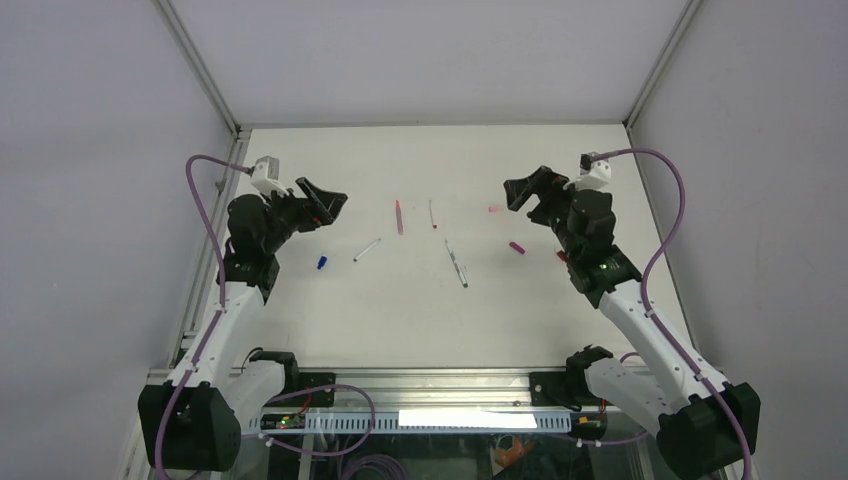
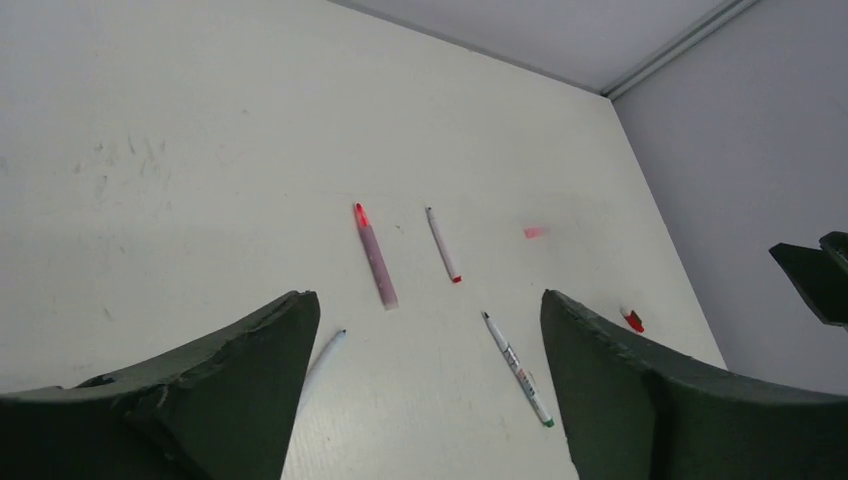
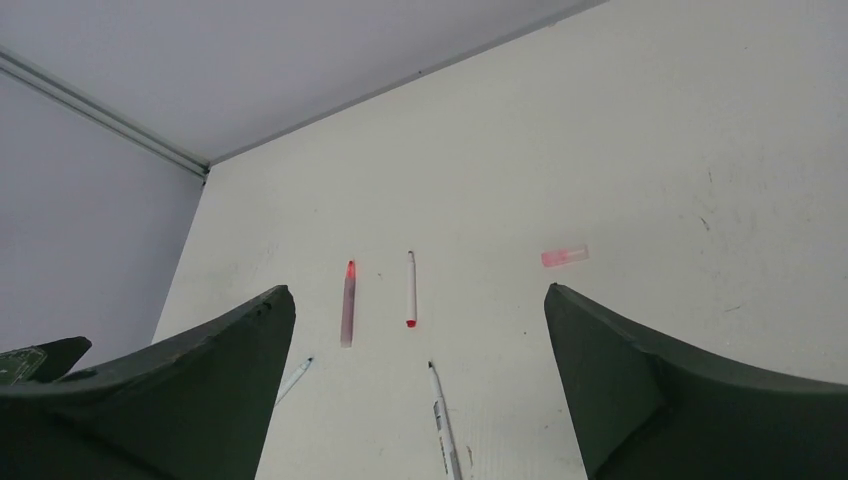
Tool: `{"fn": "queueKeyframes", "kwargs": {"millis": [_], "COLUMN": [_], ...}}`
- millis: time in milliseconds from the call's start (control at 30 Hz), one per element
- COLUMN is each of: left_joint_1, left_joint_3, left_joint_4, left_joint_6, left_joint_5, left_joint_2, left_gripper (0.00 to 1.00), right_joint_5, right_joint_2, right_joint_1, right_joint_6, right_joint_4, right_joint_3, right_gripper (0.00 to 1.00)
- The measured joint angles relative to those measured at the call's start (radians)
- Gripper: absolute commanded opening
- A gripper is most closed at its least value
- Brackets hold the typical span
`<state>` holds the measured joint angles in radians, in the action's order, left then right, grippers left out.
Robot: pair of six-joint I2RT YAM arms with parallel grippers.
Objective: Insert the pens into the pen caps
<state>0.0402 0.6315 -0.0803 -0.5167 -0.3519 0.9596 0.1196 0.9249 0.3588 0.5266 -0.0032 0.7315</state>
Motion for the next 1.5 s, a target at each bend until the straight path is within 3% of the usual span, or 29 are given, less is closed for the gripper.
{"fn": "queueKeyframes", "kwargs": {"millis": [67, 233, 433, 567, 633, 700, 867, 1067, 1500], "left_joint_1": [0.002, 0.053, 0.180, 0.244, 0.251, 0.251, 0.251, 0.251, 0.251], "left_joint_3": [0.011, 0.060, 0.104, 0.104, 0.104, 0.093, 0.027, 0.018, -0.041], "left_joint_4": [0.005, 0.063, 0.190, 0.246, 0.246, 0.237, 0.230, 0.200, 0.190], "left_joint_6": [0.018, 0.074, 0.170, 0.220, 0.238, 0.246, 0.261, 0.267, 0.267], "left_joint_5": [-0.002, 0.045, 0.250, 0.376, 0.414, 0.438, 0.481, 0.484, 0.482], "left_joint_2": [0.000, 0.008, -0.003, 0.010, 0.061, 0.105, 0.153, 0.150, 0.086], "left_gripper": [0.74, 0.72, 0.74, 0.75, 0.75, 0.76, 0.77, 0.77, 0.77], "right_joint_5": [0.000, -0.032, -0.135, -0.132, -0.091, -0.071, -0.051, 0.003, 0.068], "right_joint_2": [-0.001, 0.003, 0.107, 0.202, 0.259, 0.311, 0.459, 0.691, 0.841], "right_joint_1": [0.000, 0.000, 0.008, 0.090, 0.185, 0.248, 0.325, 0.389, 0.405], "right_joint_6": [0.000, -0.008, -0.048, -0.097, -0.138, -0.166, -0.200, -0.225, -0.265], "right_joint_4": [0.019, 0.071, 0.052, -0.032, -0.091, -0.130, -0.219, -0.309, -0.346], "right_joint_3": [0.000, -0.002, 0.051, 0.122, 0.169, 0.209, 0.280, 0.344, 0.406], "right_gripper": [0.99, 0.99, 0.98, 0.95, 0.88, 0.71, 0.65, 0.48, 0.38]}}
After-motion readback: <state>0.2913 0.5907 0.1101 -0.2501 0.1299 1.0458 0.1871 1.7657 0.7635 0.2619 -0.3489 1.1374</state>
